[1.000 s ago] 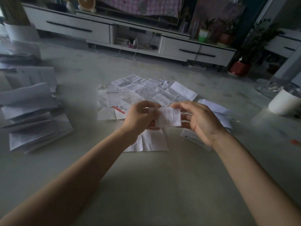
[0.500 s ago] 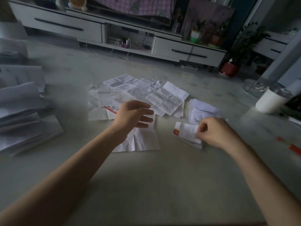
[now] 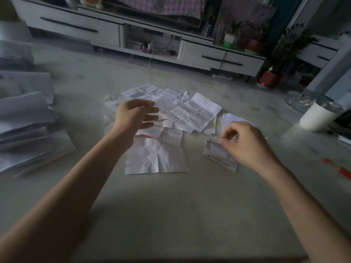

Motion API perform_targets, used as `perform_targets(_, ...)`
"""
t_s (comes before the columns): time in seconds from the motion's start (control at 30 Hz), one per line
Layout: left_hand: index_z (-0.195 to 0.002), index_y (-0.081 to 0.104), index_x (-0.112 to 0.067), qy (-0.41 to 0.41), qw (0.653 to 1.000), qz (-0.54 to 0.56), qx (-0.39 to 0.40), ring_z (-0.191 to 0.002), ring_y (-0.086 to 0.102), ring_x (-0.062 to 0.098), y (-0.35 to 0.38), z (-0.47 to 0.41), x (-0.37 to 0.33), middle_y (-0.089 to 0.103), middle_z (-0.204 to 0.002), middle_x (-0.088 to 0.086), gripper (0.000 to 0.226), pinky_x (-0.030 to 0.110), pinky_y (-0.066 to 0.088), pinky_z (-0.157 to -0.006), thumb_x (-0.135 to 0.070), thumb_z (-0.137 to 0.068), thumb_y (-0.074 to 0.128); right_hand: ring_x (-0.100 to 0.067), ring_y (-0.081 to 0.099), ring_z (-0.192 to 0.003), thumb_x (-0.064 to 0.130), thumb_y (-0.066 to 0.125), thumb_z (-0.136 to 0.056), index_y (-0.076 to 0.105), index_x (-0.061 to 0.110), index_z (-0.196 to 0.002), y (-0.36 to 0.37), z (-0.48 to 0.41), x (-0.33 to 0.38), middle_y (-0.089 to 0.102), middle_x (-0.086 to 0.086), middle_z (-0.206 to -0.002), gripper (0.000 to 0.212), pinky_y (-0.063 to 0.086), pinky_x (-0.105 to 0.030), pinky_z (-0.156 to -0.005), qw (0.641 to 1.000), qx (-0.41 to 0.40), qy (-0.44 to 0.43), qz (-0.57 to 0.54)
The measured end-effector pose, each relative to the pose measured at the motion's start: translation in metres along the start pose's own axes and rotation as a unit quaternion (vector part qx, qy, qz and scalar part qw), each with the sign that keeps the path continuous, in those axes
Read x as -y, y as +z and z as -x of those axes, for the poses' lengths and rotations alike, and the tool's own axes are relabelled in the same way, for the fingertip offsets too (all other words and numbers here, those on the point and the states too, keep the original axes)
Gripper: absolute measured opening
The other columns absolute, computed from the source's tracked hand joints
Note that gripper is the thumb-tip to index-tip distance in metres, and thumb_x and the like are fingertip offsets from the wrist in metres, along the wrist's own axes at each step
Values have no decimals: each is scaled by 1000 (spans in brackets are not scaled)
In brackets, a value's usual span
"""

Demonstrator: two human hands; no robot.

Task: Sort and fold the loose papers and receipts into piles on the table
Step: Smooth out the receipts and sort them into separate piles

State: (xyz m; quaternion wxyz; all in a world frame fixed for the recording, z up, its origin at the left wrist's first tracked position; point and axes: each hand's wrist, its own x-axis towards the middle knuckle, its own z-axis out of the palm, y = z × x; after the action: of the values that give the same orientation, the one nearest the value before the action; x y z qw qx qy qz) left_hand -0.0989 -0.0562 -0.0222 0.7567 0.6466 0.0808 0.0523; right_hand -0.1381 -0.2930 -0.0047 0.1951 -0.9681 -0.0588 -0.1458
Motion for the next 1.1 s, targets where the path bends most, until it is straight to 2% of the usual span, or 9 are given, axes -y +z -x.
perform_targets(0.13,-83,60,-13,6,1000,6,-21,-69,65,14,-7,-4,-2,66,-81,4,21,19,53,-59,4,-88,47,-9,51,-94,11,64,-83,67,11,-93,30,14,28,55,-2,-102,10,31,-2,-84,986,90,-130,-55)
perform_targets(0.27,-82,59,-12,5,999,15,-28,-69,64,15,-10,-7,-3,65,-80,5,22,18,51,-58,4,-89,46,-20,31,-136,28,56,-91,60,16,-122,54,17,46,36,-7,-147,34,17,-20,-110,974,135,-176,-39)
perform_targets(0.4,-80,59,-13,4,999,19,-28,-68,64,15,-11,-8,-2,65,-80,5,23,18,51,-57,4,-88,46,-21,11,-144,50,33,-94,47,27,-136,74,9,57,15,-5,-157,50,8,-30,-116,965,177,-194,29)
perform_targets(0.5,-79,59,-13,-4,1000,19,-20,-68,63,15,-11,-9,-1,65,-78,4,22,18,49,-55,4,-88,47,-23,21,-141,49,34,-96,34,24,-143,83,6,58,23,-6,-154,53,17,-32,-115,960,184,-196,71)
perform_targets(0.6,-79,58,-13,-3,1000,26,-16,-68,61,16,-10,-9,-2,64,-77,4,22,19,48,-58,3,-89,46,-24,36,-131,45,41,-94,44,12,-136,79,4,60,42,-6,-142,54,25,-32,-107,967,122,-218,53)
perform_targets(0.8,-91,64,-16,56,997,43,-27,-98,60,17,-20,-18,-5,67,-98,4,19,28,45,-85,-14,-93,45,2,54,-107,26,55,-84,65,14,-111,22,-13,69,60,8,-113,30,38,-8,-95,950,-50,-148,-269)
perform_targets(0.97,-115,57,-18,22,988,64,136,-115,56,17,-15,-15,-1,63,-119,0,42,32,40,-98,-46,-91,38,-10,63,-86,10,63,-81,68,17,-97,-15,-25,64,69,0,-95,18,51,-17,-73,848,-73,-30,-524)
perform_targets(1.03,-115,59,-18,20,974,52,221,-107,62,17,-14,-12,-3,67,-114,0,54,32,44,-95,-56,-81,40,-10,64,-79,1,58,-85,67,15,-96,-16,-28,58,69,-2,-93,20,53,-17,-64,843,-68,19,-533)
perform_targets(1.1,-108,63,-17,34,962,26,270,-96,67,16,-14,-7,-4,70,-104,1,44,25,51,-84,-48,-81,50,-8,67,-74,-4,56,-85,66,14,-96,-13,-29,51,71,0,-87,24,54,-17,-60,845,-49,58,-530)
